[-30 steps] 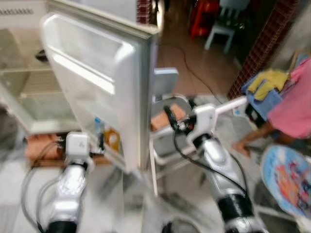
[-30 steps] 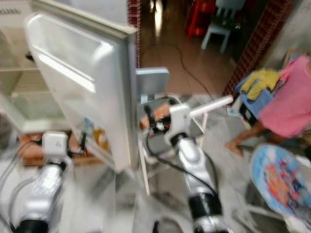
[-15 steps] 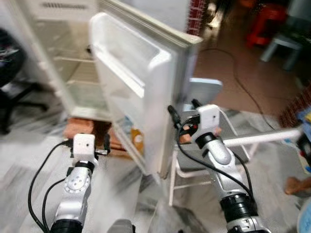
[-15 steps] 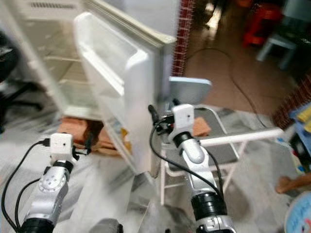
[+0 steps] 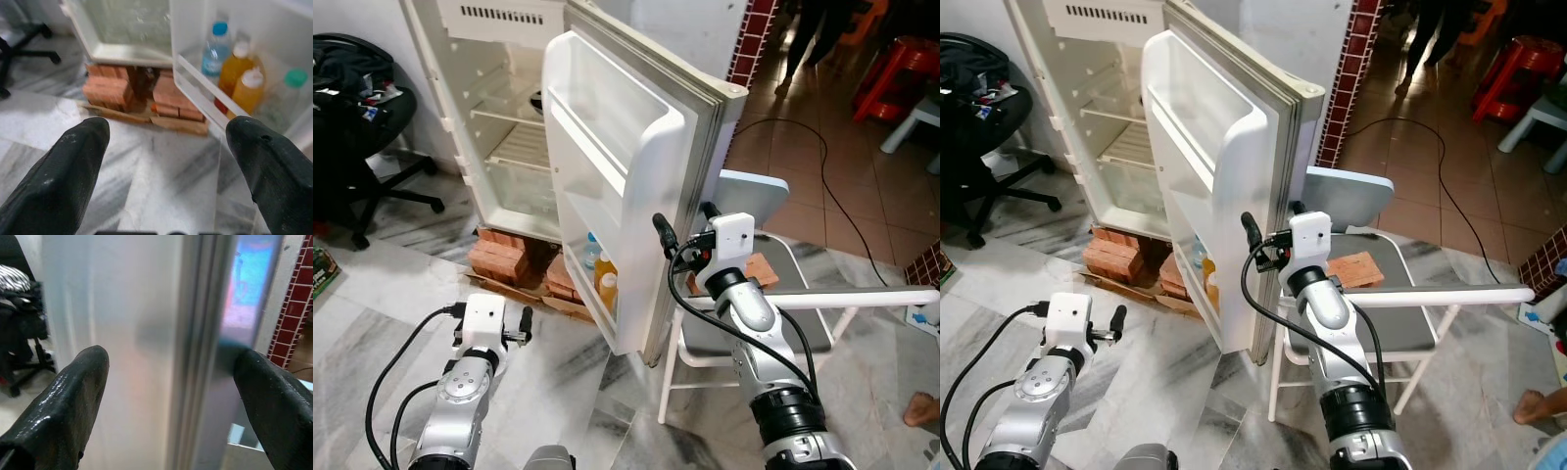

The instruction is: Restocking fridge

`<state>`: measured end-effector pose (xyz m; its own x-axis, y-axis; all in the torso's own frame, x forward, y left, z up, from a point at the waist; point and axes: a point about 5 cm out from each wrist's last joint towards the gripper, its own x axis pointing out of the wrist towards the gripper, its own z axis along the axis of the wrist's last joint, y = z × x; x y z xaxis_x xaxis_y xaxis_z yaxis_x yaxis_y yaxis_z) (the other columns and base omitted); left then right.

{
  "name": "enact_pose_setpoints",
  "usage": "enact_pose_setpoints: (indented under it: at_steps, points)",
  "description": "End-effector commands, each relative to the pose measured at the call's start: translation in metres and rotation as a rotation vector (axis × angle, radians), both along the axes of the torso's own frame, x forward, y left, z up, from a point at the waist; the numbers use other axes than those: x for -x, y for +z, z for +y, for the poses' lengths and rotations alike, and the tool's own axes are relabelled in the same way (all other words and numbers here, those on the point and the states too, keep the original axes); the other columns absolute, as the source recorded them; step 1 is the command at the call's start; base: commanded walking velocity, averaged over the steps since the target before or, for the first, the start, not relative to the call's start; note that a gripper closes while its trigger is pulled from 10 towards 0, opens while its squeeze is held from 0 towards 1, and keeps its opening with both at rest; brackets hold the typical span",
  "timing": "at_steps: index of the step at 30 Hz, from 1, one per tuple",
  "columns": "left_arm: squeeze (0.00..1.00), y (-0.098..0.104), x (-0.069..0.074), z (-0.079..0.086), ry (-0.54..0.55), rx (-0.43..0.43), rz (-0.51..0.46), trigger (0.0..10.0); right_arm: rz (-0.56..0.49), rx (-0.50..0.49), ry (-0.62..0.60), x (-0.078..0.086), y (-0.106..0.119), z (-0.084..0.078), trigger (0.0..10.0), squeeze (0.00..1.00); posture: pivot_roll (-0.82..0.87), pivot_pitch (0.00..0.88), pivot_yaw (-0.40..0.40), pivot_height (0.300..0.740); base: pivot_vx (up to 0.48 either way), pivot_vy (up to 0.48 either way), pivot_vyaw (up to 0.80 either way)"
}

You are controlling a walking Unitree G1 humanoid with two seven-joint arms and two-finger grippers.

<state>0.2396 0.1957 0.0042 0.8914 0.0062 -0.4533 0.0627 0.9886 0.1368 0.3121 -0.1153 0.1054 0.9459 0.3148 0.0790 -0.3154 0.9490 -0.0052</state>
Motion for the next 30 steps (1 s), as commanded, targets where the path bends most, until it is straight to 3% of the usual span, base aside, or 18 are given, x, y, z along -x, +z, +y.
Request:
enact_pose_setpoints:
  at_steps: [1, 8, 14, 16, 18, 20, 21, 22, 24, 26, 30]
  points:
    - [0.0, 0.002, 0.0, 0.001, -0.011, -0.006, 0.002, 10.0, -0.031, 0.011, -0.021, -0.009, 0.011, 0.0, 10.0, 0.0, 0.12, 0.0, -0.029, 0.74, 0.0, 0.0, 0.0]
    - [0.0, 0.0, 0.002, 0.0, -0.023, -0.01, 0.012, 10.0, -0.032, 0.033, -0.107, -0.021, 0.014, -0.02, 10.0, 0.0, 0.12, 0.0, -0.033, 0.74, 0.0, 0.0, 0.0]
    - [0.0, 0.001, 0.002, 0.0, -0.033, -0.01, 0.019, 10.0, -0.062, -0.005, -0.038, -0.026, 0.024, -0.012, 10.0, 0.0, 0.12, 0.0, -0.025, 0.74, 0.0, 0.0, 0.0]
    - [0.0, 0.0, 0.002, -0.001, -0.043, -0.011, 0.024, 10.0, -0.067, -0.079, 0.062, -0.028, 0.032, 0.0, 10.0, 0.0, 0.12, 0.0, -0.023, 0.74, 0.0, 0.0, 0.0]
    - [0.0, 0.0, 0.002, -0.001, -0.048, -0.014, 0.028, 10.0, -0.029, -0.233, 0.232, -0.024, 0.041, 0.016, 10.0, 0.0, 0.12, 0.0, -0.023, 0.74, 0.0, 0.0, 0.0]
    - [0.0, 0.0, 0.002, -0.001, -0.053, -0.017, 0.024, 10.0, -0.003, -0.391, 0.554, -0.003, 0.056, 0.036, 10.0, 0.0, 0.13, 0.0, -0.026, 0.74, 0.0, 0.0, 0.0]
    - [0.0, 0.0, 0.003, -0.001, -0.05, -0.018, 0.025, 10.0, 0.014, -0.5, 0.794, 0.021, 0.072, 0.039, 10.0, 0.0, 0.13, 0.0, -0.026, 0.74, 0.0, 0.0, 0.0]
    - [0.0, 0.0, 0.003, -0.001, -0.05, -0.018, 0.025, 10.0, 0.014, -0.5, 0.794, 0.021, 0.072, 0.039, 10.0, 0.0, 0.13, 0.0, -0.026, 0.74, 0.0, 0.0, 0.0]
    - [0.0, 0.0, 0.004, -0.001, -0.048, -0.019, 0.026, 10.0, 0.019, -0.545, 1.054, 0.056, 0.087, 0.034, 10.0, 0.0, 0.13, 0.0, -0.03, 0.74, 0.0, 0.0, 0.0]
    - [0.0, -0.001, 0.005, 0.001, -0.045, -0.019, 0.028, 10.0, 0.031, -0.521, 1.144, 0.075, 0.089, 0.024, 10.0, 0.0, 0.13, 0.0, -0.031, 0.74, 0.0, 0.0, 0.0]
    - [0.0, -0.002, 0.005, 0.002, -0.048, -0.019, 0.035, 10.0, 0.052, -0.544, 1.093, 0.075, 0.085, 0.011, 10.0, 0.0, 0.11, 0.0, -0.024, 0.74, 0.0, 0.0, 0.0]
